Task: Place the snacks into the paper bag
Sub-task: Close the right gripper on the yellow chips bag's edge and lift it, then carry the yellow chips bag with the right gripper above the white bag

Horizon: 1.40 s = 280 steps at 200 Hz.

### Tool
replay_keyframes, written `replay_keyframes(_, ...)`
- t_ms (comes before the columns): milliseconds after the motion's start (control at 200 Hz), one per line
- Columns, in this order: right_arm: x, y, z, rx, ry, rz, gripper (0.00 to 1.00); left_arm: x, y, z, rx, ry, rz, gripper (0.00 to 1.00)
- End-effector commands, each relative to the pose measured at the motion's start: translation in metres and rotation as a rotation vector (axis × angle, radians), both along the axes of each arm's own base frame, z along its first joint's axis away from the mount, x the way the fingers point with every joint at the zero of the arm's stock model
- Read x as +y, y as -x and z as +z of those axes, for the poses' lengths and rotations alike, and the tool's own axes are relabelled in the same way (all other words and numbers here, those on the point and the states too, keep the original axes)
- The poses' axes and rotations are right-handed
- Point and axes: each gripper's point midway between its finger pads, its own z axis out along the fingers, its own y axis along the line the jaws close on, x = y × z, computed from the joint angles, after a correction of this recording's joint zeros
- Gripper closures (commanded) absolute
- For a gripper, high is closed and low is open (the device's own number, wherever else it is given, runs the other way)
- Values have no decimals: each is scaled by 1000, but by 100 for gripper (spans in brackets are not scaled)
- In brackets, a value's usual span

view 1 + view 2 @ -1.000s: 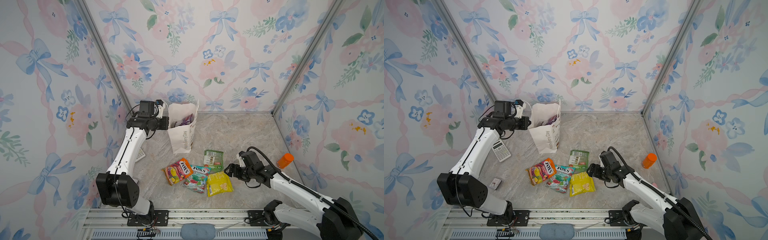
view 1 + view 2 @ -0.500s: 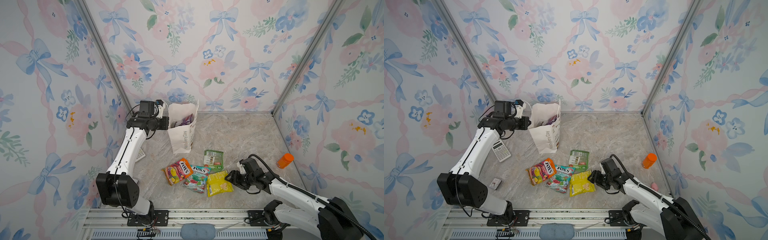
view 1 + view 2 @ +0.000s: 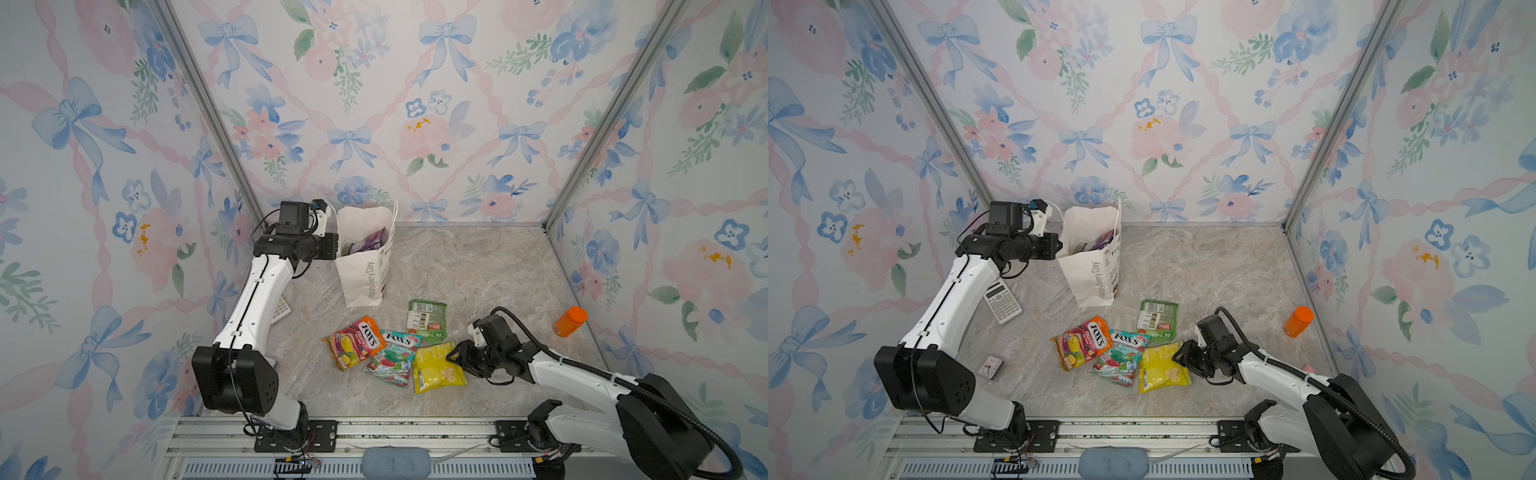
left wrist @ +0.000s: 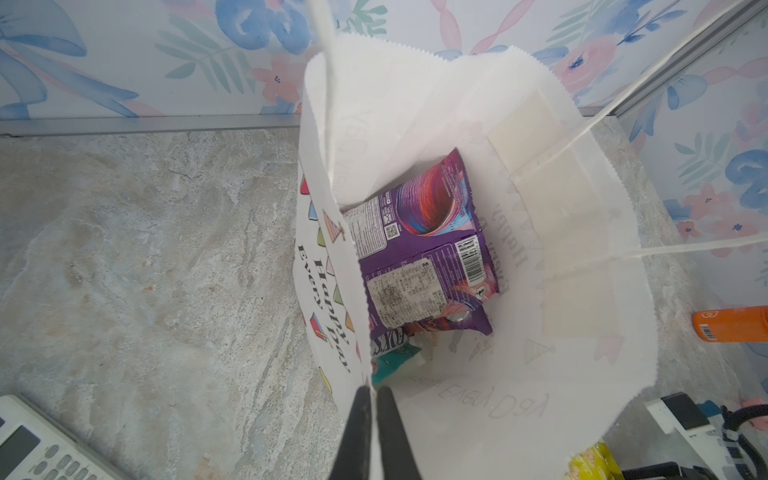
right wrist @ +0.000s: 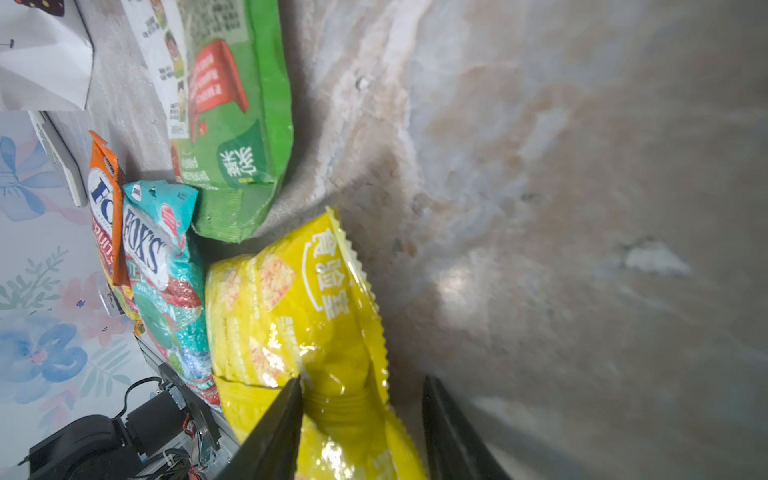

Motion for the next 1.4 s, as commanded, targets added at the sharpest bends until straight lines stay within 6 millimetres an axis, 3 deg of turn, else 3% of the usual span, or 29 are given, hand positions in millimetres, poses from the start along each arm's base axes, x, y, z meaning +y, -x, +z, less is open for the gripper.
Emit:
replay_keyframes(0, 3, 2, -1, 7, -2, 14, 58, -3, 2, -5, 7, -3, -4, 100)
replay_keyframes(225, 1, -6, 14, -43, 32, 34, 80, -2, 2, -5, 7, -4, -3, 100)
replay_keyframes(360, 2, -11, 25, -78, 45, 54, 100, -2, 2, -5, 7, -7, -1, 100)
replay_keyframes(550, 3, -17, 47, -128, 74, 99, 100, -2, 2, -4, 4, -9, 0, 100)
replay_keyframes(845, 6, -38, 127, -313, 105, 170, 100, -2, 2, -5, 6, -7, -3, 100)
replay_keyframes(1100, 18, -53, 174, -415, 94, 232, 100, -4, 2, -5, 8, -7, -6, 100)
replay_keyframes(1395, 56, -74, 234, -577, 24, 311, 100, -5, 2, -6, 9, -9, -9, 100)
